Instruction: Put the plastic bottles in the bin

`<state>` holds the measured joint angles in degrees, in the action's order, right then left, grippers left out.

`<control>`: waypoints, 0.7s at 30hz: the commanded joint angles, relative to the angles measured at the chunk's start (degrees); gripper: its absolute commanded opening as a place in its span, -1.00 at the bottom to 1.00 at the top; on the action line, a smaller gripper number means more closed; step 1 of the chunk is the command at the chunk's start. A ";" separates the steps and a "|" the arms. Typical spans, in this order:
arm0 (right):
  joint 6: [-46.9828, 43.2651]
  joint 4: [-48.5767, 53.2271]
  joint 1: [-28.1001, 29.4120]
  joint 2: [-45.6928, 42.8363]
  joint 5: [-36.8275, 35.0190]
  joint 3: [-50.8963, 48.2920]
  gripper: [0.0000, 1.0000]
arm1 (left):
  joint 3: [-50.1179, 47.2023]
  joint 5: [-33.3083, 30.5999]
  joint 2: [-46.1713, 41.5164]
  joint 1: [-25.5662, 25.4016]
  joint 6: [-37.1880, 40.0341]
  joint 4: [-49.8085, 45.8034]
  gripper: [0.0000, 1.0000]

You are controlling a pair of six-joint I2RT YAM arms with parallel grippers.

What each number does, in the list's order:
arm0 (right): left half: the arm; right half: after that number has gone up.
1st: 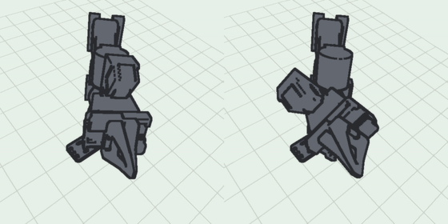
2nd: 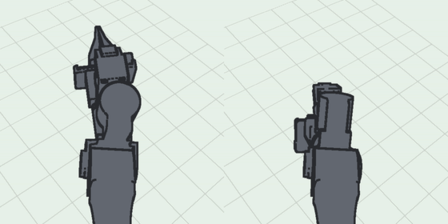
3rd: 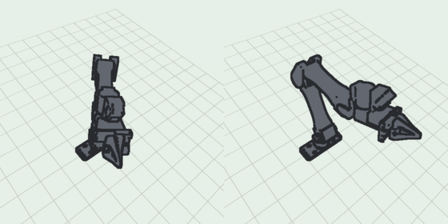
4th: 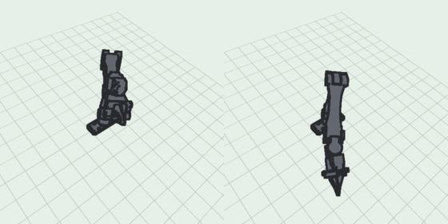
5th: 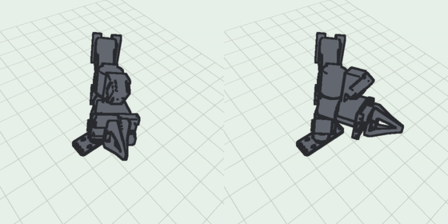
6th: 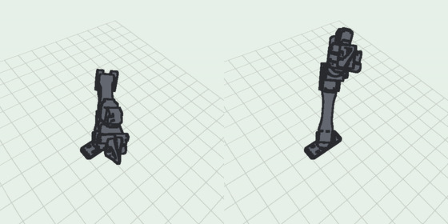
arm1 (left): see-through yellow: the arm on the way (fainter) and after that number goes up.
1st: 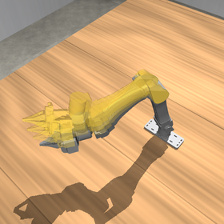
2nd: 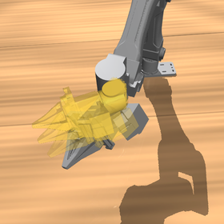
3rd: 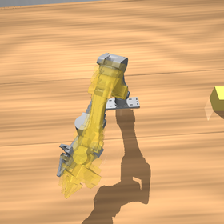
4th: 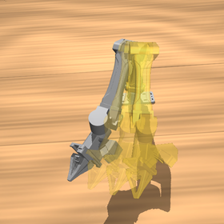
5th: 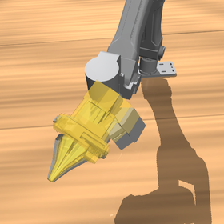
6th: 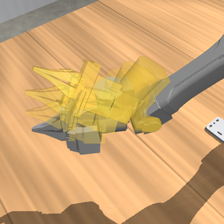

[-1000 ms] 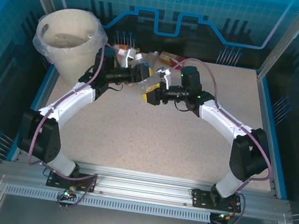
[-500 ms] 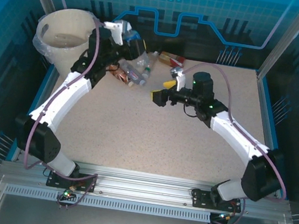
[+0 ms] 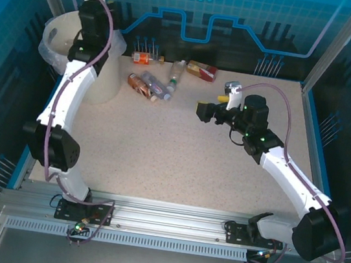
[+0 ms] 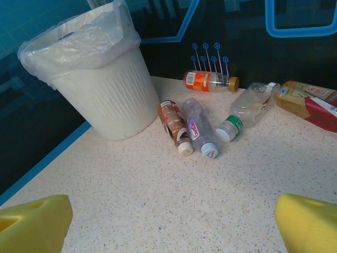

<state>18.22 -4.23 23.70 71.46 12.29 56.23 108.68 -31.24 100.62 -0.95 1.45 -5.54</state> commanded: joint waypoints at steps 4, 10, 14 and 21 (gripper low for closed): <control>-0.29 1.02 -0.59 -1.80 -1.31 0.02 1.00 | 8.65 -6.23 7.66 7.13 2.29 -7.23 0.17; -0.24 2.00 -0.61 -2.01 -1.98 0.53 1.00 | 14.11 -6.92 13.75 12.30 -1.36 -13.29 0.21; -0.55 2.60 -0.66 -2.51 -2.70 0.64 1.00 | 19.59 -7.15 17.83 13.94 -3.18 -19.12 0.47; -0.52 2.99 -0.71 -3.13 -4.42 0.82 1.00 | 28.92 -7.77 19.75 13.78 -5.63 -26.43 0.87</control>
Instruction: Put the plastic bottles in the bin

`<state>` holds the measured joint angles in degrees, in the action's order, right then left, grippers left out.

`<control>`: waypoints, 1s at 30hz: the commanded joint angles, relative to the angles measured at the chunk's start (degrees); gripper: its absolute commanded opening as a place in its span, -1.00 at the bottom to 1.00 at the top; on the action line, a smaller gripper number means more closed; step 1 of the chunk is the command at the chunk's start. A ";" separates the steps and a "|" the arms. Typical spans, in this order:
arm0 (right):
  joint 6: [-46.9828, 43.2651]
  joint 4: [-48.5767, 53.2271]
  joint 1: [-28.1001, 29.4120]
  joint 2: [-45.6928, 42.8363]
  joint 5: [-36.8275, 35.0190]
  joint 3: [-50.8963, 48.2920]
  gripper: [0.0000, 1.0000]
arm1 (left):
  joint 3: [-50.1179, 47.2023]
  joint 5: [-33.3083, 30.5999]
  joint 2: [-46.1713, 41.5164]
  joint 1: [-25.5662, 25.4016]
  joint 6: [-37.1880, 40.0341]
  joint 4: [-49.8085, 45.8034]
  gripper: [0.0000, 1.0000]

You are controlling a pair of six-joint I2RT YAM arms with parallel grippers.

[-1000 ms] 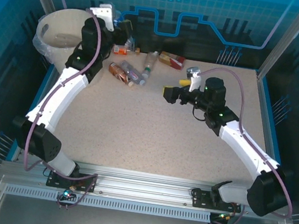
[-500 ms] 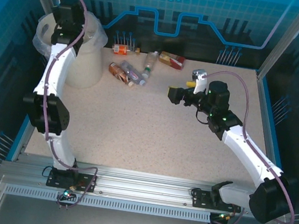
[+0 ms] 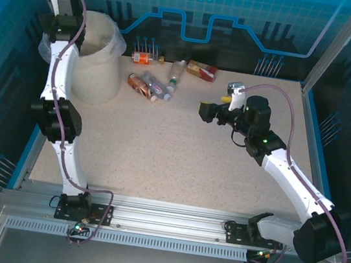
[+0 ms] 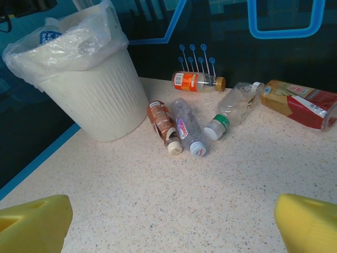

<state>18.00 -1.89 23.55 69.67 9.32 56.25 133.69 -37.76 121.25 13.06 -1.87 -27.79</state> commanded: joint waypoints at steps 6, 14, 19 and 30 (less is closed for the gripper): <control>1.13 -1.40 -0.53 -2.25 -2.73 -0.85 0.99 | 2.44 1.63 -5.87 -4.64 -5.42 -5.88 0.98; 2.43 -1.80 -0.48 -3.03 -2.96 -2.56 1.00 | -16.90 -0.15 -18.24 -21.85 -6.77 6.44 0.98; 3.00 -1.98 -0.54 -4.36 -4.30 -4.16 1.00 | -26.60 -3.07 -18.83 -31.43 -16.64 7.33 0.98; 1.72 0.41 -0.61 -8.24 -6.02 -7.77 1.00 | -26.59 -0.07 0.19 -34.52 -38.84 0.73 0.98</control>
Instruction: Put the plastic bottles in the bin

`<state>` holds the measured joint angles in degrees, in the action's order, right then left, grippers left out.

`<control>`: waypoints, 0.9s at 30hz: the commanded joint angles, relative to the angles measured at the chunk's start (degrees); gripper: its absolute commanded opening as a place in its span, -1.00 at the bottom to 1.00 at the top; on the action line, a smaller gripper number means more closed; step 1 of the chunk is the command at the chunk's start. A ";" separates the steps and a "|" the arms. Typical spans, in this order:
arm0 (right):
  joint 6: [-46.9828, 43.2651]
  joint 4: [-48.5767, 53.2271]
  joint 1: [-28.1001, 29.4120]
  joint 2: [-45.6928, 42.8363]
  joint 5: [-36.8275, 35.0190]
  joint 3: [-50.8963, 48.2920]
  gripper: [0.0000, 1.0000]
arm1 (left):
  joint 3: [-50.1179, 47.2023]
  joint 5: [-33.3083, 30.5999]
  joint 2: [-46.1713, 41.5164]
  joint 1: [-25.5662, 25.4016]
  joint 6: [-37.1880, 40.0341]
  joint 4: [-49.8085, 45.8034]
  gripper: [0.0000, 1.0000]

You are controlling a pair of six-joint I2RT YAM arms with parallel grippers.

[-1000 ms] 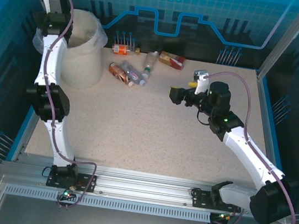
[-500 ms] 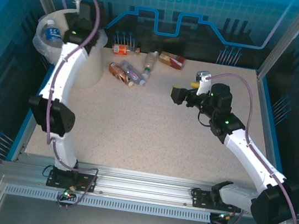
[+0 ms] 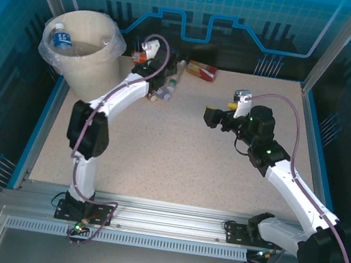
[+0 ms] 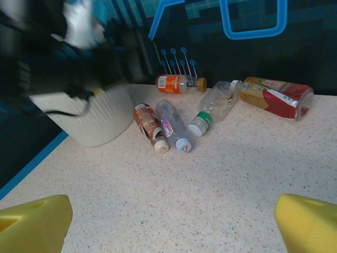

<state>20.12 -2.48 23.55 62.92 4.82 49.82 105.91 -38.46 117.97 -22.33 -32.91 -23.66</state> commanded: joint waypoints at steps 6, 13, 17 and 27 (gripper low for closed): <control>-2.09 2.78 -0.70 -3.62 -2.69 -2.09 1.00 | 1.07 2.35 9.02 5.46 -14.43 -2.89 0.92; -3.00 3.97 -0.97 -4.95 -2.71 -2.01 1.00 | 0.18 4.94 12.30 10.51 -18.19 -0.17 0.72; -3.16 4.37 -1.05 -5.60 -2.80 -1.74 1.00 | 1.27 6.90 14.54 12.01 -20.09 -0.78 0.63; -3.19 5.12 -1.05 -6.83 -3.15 -1.83 1.00 | 6.76 11.65 20.81 13.54 -20.27 -4.43 0.28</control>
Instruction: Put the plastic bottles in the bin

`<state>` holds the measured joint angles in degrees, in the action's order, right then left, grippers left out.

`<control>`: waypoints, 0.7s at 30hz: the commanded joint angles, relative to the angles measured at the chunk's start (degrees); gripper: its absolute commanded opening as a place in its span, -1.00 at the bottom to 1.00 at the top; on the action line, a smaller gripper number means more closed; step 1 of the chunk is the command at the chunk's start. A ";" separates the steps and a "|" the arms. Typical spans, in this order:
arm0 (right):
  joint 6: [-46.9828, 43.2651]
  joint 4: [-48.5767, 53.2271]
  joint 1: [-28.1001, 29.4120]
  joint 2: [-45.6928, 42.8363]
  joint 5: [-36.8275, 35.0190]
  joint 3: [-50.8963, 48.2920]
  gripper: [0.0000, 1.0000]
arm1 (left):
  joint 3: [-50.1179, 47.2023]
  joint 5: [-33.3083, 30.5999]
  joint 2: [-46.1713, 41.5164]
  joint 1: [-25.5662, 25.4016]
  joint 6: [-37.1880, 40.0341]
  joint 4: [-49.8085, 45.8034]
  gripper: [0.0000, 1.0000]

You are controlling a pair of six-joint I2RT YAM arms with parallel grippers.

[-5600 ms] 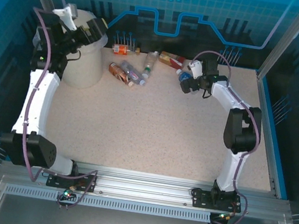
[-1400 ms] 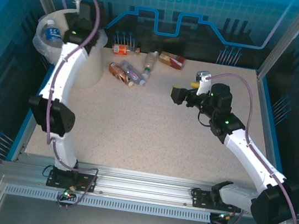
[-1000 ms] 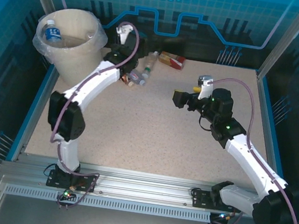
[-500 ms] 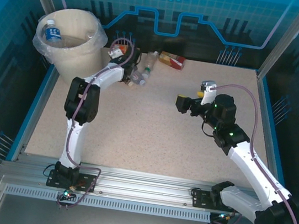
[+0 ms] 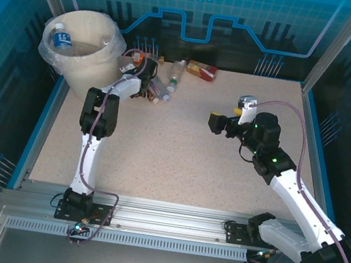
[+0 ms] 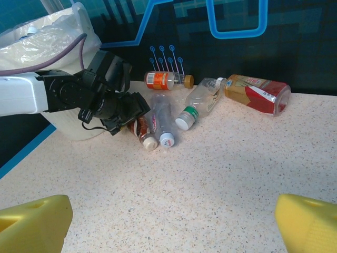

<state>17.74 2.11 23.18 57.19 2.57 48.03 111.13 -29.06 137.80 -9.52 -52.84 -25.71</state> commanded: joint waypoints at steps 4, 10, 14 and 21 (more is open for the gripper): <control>-0.75 0.71 -0.68 -1.11 -0.90 -0.04 1.00 | -2.41 5.03 -1.27 0.82 1.16 0.61 0.17; -0.53 0.12 -0.68 -1.11 -0.81 -0.12 1.00 | -17.61 11.04 -13.49 -0.09 7.35 13.69 -0.01; -0.12 -1.15 -0.78 -0.72 -0.72 -0.39 1.00 | -26.21 11.74 -23.45 -2.36 13.32 20.34 -0.02; 0.56 -3.17 -0.73 0.59 -0.11 -0.39 1.00 | -30.70 13.80 -40.17 -3.58 24.45 24.59 -0.01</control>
<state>17.82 1.19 23.18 57.28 2.11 47.92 79.72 -17.06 104.09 -13.39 -36.47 -6.57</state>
